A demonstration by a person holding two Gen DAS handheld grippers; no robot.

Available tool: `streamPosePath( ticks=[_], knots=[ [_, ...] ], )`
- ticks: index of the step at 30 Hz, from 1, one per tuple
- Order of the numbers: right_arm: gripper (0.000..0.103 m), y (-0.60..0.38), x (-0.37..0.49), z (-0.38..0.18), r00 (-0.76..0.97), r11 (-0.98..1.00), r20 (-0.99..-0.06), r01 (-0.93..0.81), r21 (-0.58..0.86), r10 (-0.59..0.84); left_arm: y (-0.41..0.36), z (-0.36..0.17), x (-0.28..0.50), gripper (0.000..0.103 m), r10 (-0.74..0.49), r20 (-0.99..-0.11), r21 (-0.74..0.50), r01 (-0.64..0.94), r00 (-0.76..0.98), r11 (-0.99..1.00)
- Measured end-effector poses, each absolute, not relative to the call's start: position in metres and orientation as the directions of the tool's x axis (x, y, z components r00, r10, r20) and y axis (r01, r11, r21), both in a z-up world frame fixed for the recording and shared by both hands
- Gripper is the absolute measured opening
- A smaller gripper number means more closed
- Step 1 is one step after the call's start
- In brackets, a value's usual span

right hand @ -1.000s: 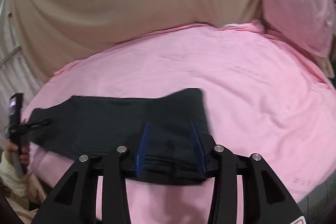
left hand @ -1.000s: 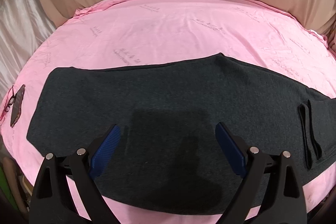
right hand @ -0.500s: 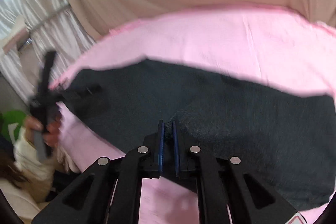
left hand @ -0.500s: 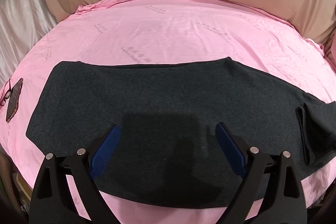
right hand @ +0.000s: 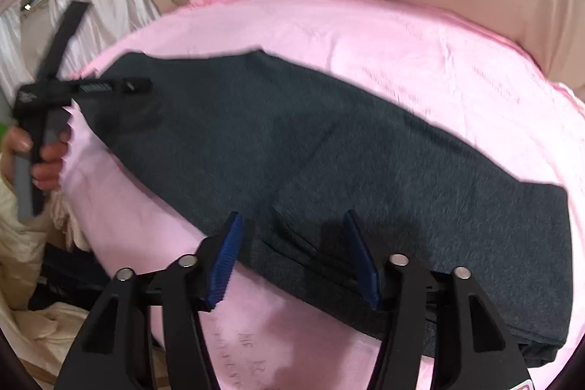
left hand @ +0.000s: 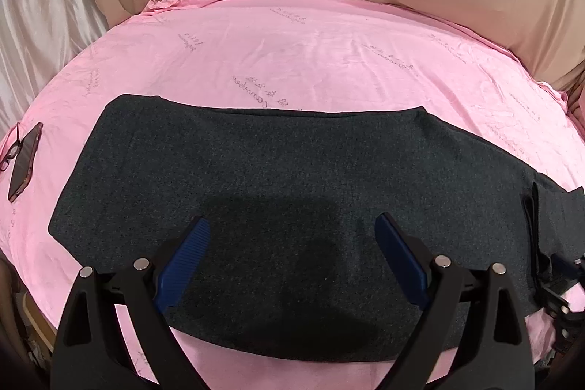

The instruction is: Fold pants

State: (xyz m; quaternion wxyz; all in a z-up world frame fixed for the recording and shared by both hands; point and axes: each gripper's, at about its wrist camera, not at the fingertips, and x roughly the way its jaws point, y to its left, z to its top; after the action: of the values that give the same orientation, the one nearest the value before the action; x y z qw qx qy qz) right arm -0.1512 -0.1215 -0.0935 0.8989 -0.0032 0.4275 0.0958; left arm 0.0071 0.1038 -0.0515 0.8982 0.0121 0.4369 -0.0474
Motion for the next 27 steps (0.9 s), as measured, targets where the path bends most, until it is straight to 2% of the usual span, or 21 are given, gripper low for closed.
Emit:
streamPosePath(
  ticks=[1, 2, 4, 9, 11, 13, 15, 16, 17, 19, 24, 27],
  knots=[
    [0.029, -0.124, -0.148, -0.092, 0.621, 0.982, -0.764, -0.166, 0.09, 0.175, 0.104, -0.052, 0.007, 0.09, -0.079, -0.787, -0.024, 0.098, 0.612, 0.995],
    [0.012, -0.126, -0.143, -0.091, 0.618, 0.984, -0.768, -0.147, 0.097, 0.168, 0.104, -0.052, 0.007, 0.09, -0.082, -0.787, -0.026, 0.1, 0.612, 0.995],
    [0.011, -0.128, -0.138, -0.084, 0.632, 0.981, -0.751, -0.135, 0.136, 0.191, 0.107, -0.052, 0.006, 0.09, -0.083, -0.784, -0.027, 0.1, 0.615, 0.995],
    [0.011, -0.117, -0.122, -0.045, 0.712, 0.937, -0.617, -0.182, 0.3, 0.336, 0.127, -0.043, 0.011, 0.09, -0.075, -0.767, -0.04, 0.07, 0.637, 0.997],
    [0.011, -0.097, -0.107, -0.047, 0.704, 0.936, -0.62, -0.216, 0.279, 0.347, 0.138, -0.04, 0.013, 0.09, -0.065, -0.761, -0.04, 0.053, 0.646, 0.998],
    [0.011, -0.081, -0.089, -0.07, 0.657, 0.946, -0.681, -0.221, 0.237, 0.324, 0.148, -0.039, 0.015, 0.09, -0.051, -0.758, -0.036, 0.036, 0.65, 0.999],
    [0.014, -0.069, -0.077, -0.103, 0.581, 0.953, -0.757, -0.211, 0.215, 0.3, 0.164, -0.039, 0.016, 0.09, -0.033, -0.758, -0.036, 0.009, 0.651, 0.999],
    [0.018, -0.068, -0.082, -0.099, 0.613, 0.955, -0.732, -0.21, 0.21, 0.296, 0.17, -0.039, 0.016, 0.09, -0.029, -0.759, -0.039, -0.001, 0.651, 0.999],
    [0.032, -0.066, -0.083, -0.095, 0.605, 0.952, -0.735, -0.219, 0.216, 0.306, 0.182, -0.039, 0.015, 0.09, -0.023, -0.757, -0.047, -0.018, 0.653, 0.999],
    [0.044, -0.064, -0.091, -0.08, 0.648, 0.956, -0.704, -0.219, 0.194, 0.291, 0.207, -0.036, 0.014, 0.09, 0.005, -0.751, -0.059, -0.075, 0.66, 0.995],
    [0.052, -0.065, -0.103, -0.061, 0.71, 0.975, -0.669, -0.18, 0.133, 0.222, 0.289, -0.035, 0.005, 0.09, 0.034, -0.767, -0.199, -0.287, 0.641, 0.937],
    [0.059, -0.068, -0.107, -0.061, 0.722, 0.981, -0.663, -0.144, 0.134, 0.196, 0.316, -0.048, 0.004, 0.09, 0.015, -0.788, -0.256, -0.35, 0.615, 0.901]
  ],
)
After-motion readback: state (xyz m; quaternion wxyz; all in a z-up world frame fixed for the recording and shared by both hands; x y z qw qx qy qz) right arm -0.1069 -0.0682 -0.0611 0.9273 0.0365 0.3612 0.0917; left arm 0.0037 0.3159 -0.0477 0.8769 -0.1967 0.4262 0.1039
